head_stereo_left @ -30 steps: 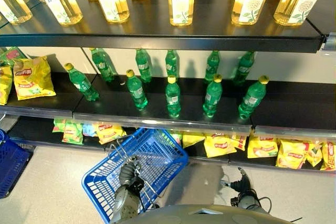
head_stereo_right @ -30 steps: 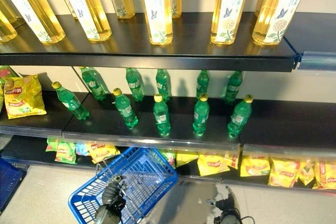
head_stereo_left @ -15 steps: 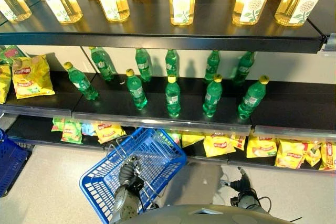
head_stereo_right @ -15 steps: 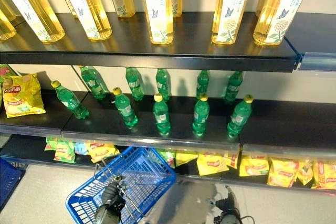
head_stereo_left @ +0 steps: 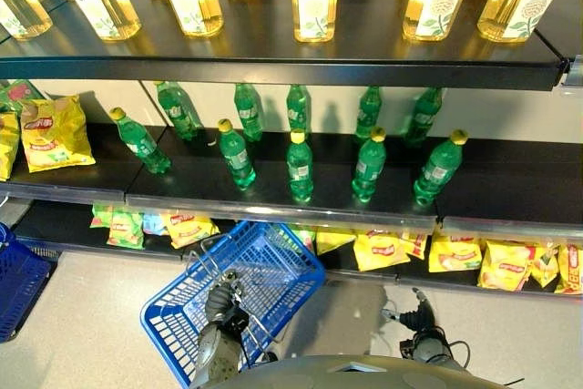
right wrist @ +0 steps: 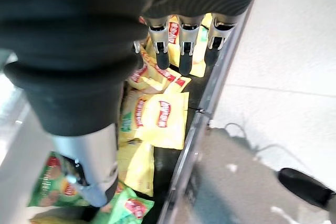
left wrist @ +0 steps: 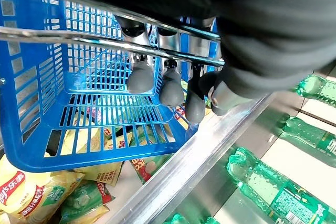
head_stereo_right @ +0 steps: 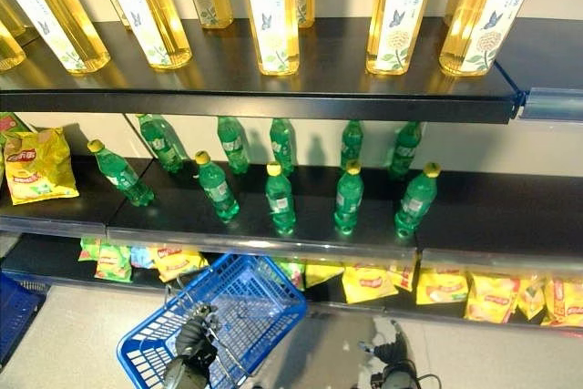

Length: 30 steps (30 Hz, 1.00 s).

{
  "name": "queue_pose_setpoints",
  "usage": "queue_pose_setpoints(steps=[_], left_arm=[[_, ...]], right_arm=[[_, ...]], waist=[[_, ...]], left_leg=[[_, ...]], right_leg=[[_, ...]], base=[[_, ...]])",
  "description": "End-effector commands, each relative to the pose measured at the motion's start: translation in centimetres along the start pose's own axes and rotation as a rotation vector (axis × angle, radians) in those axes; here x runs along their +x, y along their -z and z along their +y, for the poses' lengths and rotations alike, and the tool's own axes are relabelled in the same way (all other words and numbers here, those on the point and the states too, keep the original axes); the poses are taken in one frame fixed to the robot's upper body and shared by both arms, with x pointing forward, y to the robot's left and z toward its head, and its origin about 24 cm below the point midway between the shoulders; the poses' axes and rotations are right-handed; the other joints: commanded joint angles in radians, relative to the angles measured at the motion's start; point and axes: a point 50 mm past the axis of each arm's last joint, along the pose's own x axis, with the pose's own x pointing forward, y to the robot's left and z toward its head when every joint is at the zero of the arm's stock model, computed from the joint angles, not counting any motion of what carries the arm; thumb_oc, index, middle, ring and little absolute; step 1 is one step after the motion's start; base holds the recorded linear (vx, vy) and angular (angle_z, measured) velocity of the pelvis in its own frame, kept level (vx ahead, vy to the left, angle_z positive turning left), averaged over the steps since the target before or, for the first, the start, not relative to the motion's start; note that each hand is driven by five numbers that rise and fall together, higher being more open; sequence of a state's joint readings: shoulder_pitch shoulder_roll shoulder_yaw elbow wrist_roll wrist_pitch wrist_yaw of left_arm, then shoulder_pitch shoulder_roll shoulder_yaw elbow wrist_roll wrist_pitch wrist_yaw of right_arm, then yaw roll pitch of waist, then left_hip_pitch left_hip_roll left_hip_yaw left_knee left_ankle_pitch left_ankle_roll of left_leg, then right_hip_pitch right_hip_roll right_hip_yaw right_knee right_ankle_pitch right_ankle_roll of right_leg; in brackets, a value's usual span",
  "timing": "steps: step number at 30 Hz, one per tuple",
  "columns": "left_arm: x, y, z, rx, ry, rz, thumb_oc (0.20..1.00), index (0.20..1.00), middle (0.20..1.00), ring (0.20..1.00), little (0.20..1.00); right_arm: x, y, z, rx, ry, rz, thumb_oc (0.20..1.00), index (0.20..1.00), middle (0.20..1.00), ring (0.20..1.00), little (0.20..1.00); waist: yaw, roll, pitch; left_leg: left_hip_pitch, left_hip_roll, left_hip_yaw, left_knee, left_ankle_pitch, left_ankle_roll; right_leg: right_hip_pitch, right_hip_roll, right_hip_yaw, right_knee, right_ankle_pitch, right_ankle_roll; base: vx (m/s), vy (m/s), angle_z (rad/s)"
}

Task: Pick up the snacks into the basket

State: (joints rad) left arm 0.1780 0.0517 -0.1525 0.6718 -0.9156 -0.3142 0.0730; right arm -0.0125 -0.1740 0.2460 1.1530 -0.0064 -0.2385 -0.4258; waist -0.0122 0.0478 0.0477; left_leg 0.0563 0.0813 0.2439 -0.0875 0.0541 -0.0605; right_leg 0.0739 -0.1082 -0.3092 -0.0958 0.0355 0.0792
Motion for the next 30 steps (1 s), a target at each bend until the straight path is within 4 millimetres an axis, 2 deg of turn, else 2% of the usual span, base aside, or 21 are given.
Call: queue_pose_setpoints(steps=[1,6,7,8,9,11,13,17,20,21,24,27,30], left_arm=[[0.9,-4.0,-2.7,0.039,0.138,-0.212,0.2,0.2,0.2,0.2,0.2],[1.0,-4.4,-2.9,0.037,0.142,-0.23,0.2,0.2,0.2,0.2,0.2],[1.1,-4.8,-3.1,0.038,0.149,-0.246,0.2,0.2,0.2,0.2,0.2],[1.1,-4.8,-3.1,0.038,0.149,-0.246,0.2,0.2,0.2,0.2,0.2],[1.3,-5.8,-4.0,0.034,0.18,-0.28,0.2,0.2,0.2,0.2,0.2],[1.3,-6.1,-4.3,0.033,0.193,-0.293,0.2,0.2,0.2,0.2,0.2],[1.3,-7.0,-4.9,0.024,0.225,-0.325,0.2,0.2,0.2,0.2,0.2],[1.3,-7.6,-4.8,0.019,0.219,-0.349,0.2,0.2,0.2,0.2,0.2],[1.3,-8.0,-5.2,0.011,0.23,-0.367,0.2,0.2,0.2,0.2,0.2],[1.3,-8.3,-5.4,0.006,0.234,-0.377,0.2,0.2,0.2,0.2,0.2],[1.3,-8.8,-6.0,-0.012,0.247,-0.396,0.2,0.2,0.2,0.2,0.2],[1.1,-9.5,-6.5,-0.055,0.254,-0.425,0.2,0.2,0.2,0.2,0.2],[1.1,-9.6,-6.7,-0.067,0.248,-0.431,0.2,0.2,0.2,0.2,0.2]], right_arm=[[0.9,-3.4,-0.3,0.067,0.004,-0.141,1.0,1.0,1.0,1.0,1.0],[0.5,-4.3,-0.4,0.089,-0.008,-0.211,1.0,1.0,1.0,1.0,1.0],[0.6,-4.7,-0.7,0.101,-0.002,-0.234,1.0,1.0,1.0,1.0,1.0],[0.6,-4.7,-0.7,0.101,-0.002,-0.234,1.0,1.0,1.0,1.0,1.0],[0.7,-5.8,-1.1,0.128,0.012,-0.277,1.0,1.0,1.0,1.0,1.0],[0.7,-6.2,-1.2,0.146,0.016,-0.295,1.0,1.0,1.0,1.0,1.0],[0.5,-7.8,-1.4,0.17,0.01,-0.377,1.0,1.0,1.0,1.0,1.0],[-0.3,-9.8,-2.5,0.198,0.016,-0.513,1.0,1.0,1.0,1.0,1.0],[-0.8,-10.8,-3.4,0.23,0.033,-0.577,1.0,1.0,1.0,1.0,1.0],[-1.0,-11.8,-3.8,0.253,0.043,-0.623,1.0,1.0,1.0,1.0,1.0],[-0.9,-12.6,-4.2,0.267,0.056,-0.648,1.0,1.0,1.0,1.0,1.0],[-1.2,-14.3,-5.1,0.332,0.089,-0.705,1.0,1.0,1.0,1.0,1.0],[-1.4,-15.0,-5.6,0.38,0.117,-0.73,1.0,1.0,1.0,1.0,1.0]], waist=[[-0.014,-0.052,0.001],[-0.022,-0.057,0.015],[-0.026,-0.062,0.034],[-0.026,-0.062,0.034],[-0.032,-0.064,0.076],[-0.033,-0.065,0.085],[-0.041,-0.068,0.129],[-0.06,-0.068,0.136],[-0.068,-0.065,0.15],[-0.073,-0.064,0.165],[-0.073,-0.057,0.176],[-0.072,-0.051,0.185],[-0.074,-0.046,0.187]], left_leg=[[0.0,-0.019,-0.014,0.0,-0.037,0.003],[0.005,-0.027,-0.004,0.003,-0.032,0.008],[-0.022,-0.025,0.002,0.055,-0.049,0.011],[-0.023,-0.025,0.002,0.056,-0.049,0.011],[-0.079,-0.016,0.006,0.14,-0.071,0.011],[-0.106,-0.012,0.008,0.181,-0.084,0.012],[-0.188,0.01,0.006,0.29,-0.118,0.012],[-0.27,0.055,0.008,0.38,-0.143,0.01],[-0.323,0.067,0.007,0.441,-0.163,0.012],[-0.371,0.079,0.008,0.492,-0.179,0.011],[-0.441,0.092,0.012,0.566,-0.203,0.014],[-0.553,0.124,0.017,0.69,-0.245,0.014],[-0.594,0.137,0.015,0.729,-0.257,0.015]], right_leg=[[0.009,-0.032,-0.002,0.009,0.022,0.062],[0.016,-0.039,0.0,0.009,0.029,0.063],[-0.01,-0.052,0.001,0.058,0.021,0.059],[-0.01,-0.052,0.001,0.058,0.02,0.059],[-0.072,-0.067,0.009,0.144,-0.007,0.05],[-0.096,-0.073,0.007,0.175,-0.017,0.047],[-0.181,-0.1,0.006,0.276,-0.036,0.045],[-0.26,-0.109,0.004,0.351,-0.053,0.042],[-0.314,-0.108,0.008,0.413,-0.075,0.039],[-0.367,-0.112,0.016,0.471,-0.091,0.034],[-0.443,-0.119,0.026,0.539,-0.108,0.028],[-0.559,-0.13,0.038,0.65,-0.142,0.017],[-0.601,-0.131,0.042,0.683,-0.154,0.013]], base=[[0.0,0.0,0.0],[-0.01,0.0,-0.01],[-0.05,-0.002,-0.03],[-0.2,0.008,-0.02],[-0.2,0.014,-0.06],[-0.19,0.01,-0.07],[-0.2,-0.004,-0.06],[-0.09,-0.019,-0.03],[-0.11,-0.007,0.0],[-0.15,0.001,0.02],[-0.15,0.002,-0.06],[-0.12,-0.011,-0.08],[-0.06,-0.007,-0.08]])
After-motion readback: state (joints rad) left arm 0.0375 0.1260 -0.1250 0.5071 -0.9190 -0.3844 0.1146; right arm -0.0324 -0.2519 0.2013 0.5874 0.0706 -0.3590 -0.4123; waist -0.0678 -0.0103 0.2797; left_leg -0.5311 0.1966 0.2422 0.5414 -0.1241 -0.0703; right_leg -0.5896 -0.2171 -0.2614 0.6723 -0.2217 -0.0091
